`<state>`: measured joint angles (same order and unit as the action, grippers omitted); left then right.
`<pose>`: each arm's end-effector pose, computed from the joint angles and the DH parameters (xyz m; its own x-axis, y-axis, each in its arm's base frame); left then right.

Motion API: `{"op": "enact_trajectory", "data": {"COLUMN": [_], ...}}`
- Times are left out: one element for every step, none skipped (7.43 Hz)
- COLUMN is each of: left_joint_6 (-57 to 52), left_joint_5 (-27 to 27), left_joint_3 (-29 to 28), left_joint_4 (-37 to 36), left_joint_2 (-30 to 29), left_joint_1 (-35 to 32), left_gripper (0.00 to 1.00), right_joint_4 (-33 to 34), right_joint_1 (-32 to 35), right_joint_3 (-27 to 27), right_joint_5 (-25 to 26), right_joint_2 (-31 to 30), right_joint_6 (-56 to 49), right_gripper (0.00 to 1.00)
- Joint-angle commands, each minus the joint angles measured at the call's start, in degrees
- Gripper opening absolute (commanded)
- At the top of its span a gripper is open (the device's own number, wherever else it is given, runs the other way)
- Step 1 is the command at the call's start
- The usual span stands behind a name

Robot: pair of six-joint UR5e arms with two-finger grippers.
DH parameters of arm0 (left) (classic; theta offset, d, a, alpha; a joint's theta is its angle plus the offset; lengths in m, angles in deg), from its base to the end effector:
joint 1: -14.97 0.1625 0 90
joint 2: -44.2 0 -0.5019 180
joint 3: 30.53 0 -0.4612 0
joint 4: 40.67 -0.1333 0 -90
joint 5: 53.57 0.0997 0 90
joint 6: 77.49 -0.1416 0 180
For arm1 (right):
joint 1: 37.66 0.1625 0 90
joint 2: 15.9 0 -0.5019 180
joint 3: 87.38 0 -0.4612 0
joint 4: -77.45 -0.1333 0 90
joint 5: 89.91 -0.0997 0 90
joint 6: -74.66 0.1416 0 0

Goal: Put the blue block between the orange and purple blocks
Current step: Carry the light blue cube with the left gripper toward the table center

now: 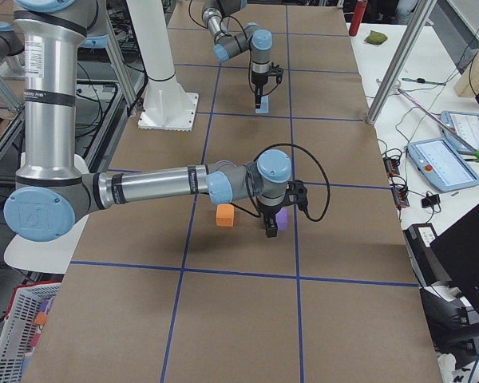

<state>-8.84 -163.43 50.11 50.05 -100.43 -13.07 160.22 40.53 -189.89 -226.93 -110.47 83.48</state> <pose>0.7533 -0.4978 0.1462 0.6536 0.0398 -0.7558 -0.0123 0.9990 0.0420 -0.0811 -0.5330 0.6662 0.6510 -0.1782 0.7379 0.0989 0.9837 0.1503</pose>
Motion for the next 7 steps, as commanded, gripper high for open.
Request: {"op": "enact_trajectory", "data": {"left_joint_6": [2.08,2.19,3.06,4.46,4.47,4.47,4.39], "left_joint_5": [2.36,3.77,3.78,3.78,3.87,3.78,3.78], "left_joint_3": [-10.80,-12.85,-13.22,-13.57,-14.01,-14.02,-13.93], "left_joint_4": [0.25,1.03,1.65,2.44,2.71,2.71,2.71], "left_joint_2": [-8.61,-9.69,-9.61,-9.70,-9.61,-9.70,-9.61], "left_joint_1": [1.93,2.46,2.99,2.99,3.08,3.08,3.08], "left_gripper": [0.00,0.21,0.40,0.62,0.89,0.99,0.99], "right_joint_4": [-0.16,-0.16,-0.24,-0.24,-0.33,-0.33,-0.33], "right_joint_1": [-0.49,-0.75,-1.02,-1.54,-2.50,-4.08,-6.10], "right_joint_3": [0.02,-0.07,-0.24,-0.50,-0.42,-0.50,-0.51], "right_joint_5": [0.00,0.00,-0.09,-0.26,-0.26,-0.26,-0.26], "right_joint_2": [0.08,0.08,0.08,0.60,1.39,3.14,5.59], "right_joint_6": [0.23,0.32,1.27,3.11,4.26,7.32,11.44], "right_gripper": [1.00,1.00,1.00,1.00,1.00,1.00,1.00]}}
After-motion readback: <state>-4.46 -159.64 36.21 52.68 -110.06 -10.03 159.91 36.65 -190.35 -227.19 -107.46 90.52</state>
